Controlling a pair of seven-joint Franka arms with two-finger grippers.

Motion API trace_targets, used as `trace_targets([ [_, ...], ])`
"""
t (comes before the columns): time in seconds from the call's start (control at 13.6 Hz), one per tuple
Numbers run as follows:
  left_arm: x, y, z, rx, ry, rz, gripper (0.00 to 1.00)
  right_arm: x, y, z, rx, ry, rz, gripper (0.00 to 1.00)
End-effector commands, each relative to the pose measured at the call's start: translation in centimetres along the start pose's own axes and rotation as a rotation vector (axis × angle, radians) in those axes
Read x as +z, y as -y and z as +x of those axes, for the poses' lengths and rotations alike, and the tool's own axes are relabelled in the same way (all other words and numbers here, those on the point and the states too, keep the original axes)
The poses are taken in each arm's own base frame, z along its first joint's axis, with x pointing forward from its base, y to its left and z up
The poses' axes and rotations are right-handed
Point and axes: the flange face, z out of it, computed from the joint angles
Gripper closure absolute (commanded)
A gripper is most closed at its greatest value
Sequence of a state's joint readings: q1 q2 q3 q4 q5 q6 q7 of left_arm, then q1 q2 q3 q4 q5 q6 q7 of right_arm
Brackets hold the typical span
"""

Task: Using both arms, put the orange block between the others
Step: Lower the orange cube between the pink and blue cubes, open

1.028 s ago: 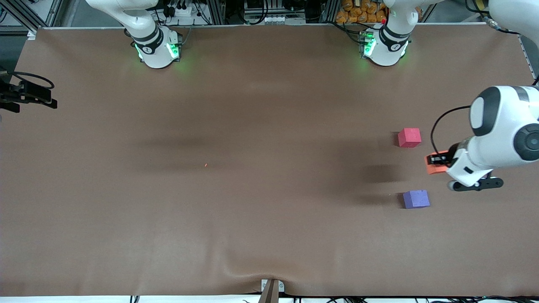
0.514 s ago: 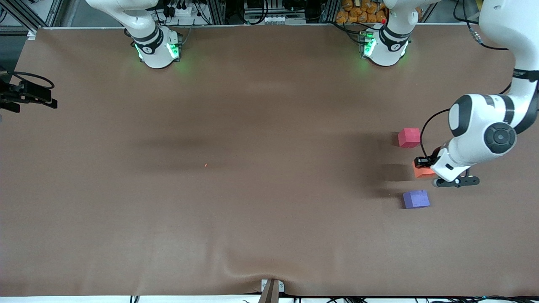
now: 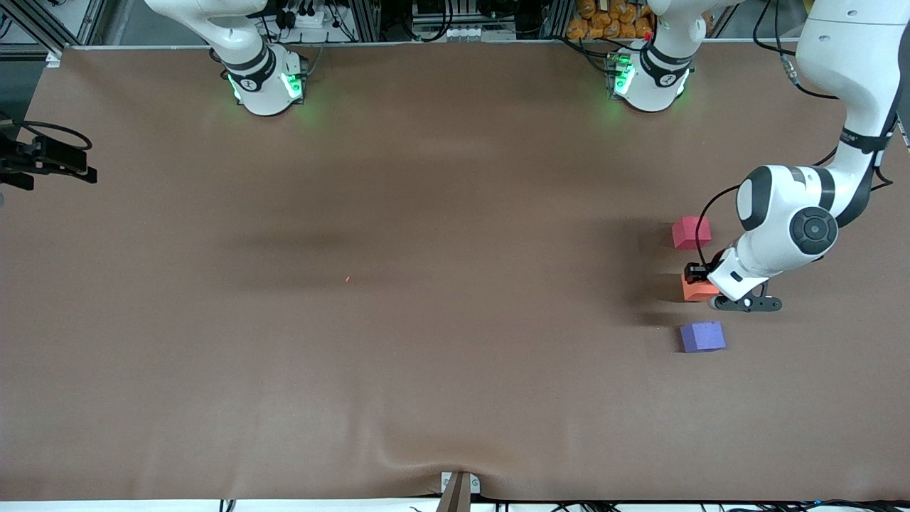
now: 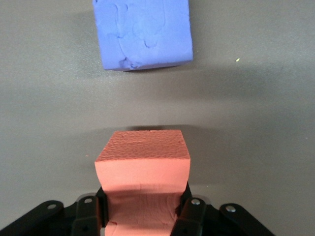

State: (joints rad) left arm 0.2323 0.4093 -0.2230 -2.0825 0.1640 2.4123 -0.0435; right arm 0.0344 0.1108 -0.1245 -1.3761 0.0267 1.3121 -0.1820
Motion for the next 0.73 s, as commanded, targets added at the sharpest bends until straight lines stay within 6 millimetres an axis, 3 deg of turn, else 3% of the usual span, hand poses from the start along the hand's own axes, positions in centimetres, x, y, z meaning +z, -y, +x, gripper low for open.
trace_targets([
  [0.0,0.5,0.3,-0.1,0.018,-0.017,0.004,1.0,-0.4,0.0,-0.4,-0.008,-0.003,0.007,0.0],
  [0.44,2.0,0.2,-0.1,0.02,-0.01,-0.005,1.0,-0.7,-0.4,-0.6,0.007,-0.001,0.0,0.0],
  [0.51,2.0,0.3,-0.1,0.019,-0.01,-0.006,0.86,-1.0,-0.3,-0.7,0.009,-0.004,-0.002,0.0],
  [0.59,2.0,0.3,0.0,0.018,-0.01,-0.006,0.48,-0.9,-0.3,-0.9,0.009,0.014,-0.009,0.0],
  [0.66,2.0,0.3,0.0,0.018,-0.01,-0.006,0.0,-0.9,-0.5,-1.0,0.011,0.018,-0.01,0.0],
])
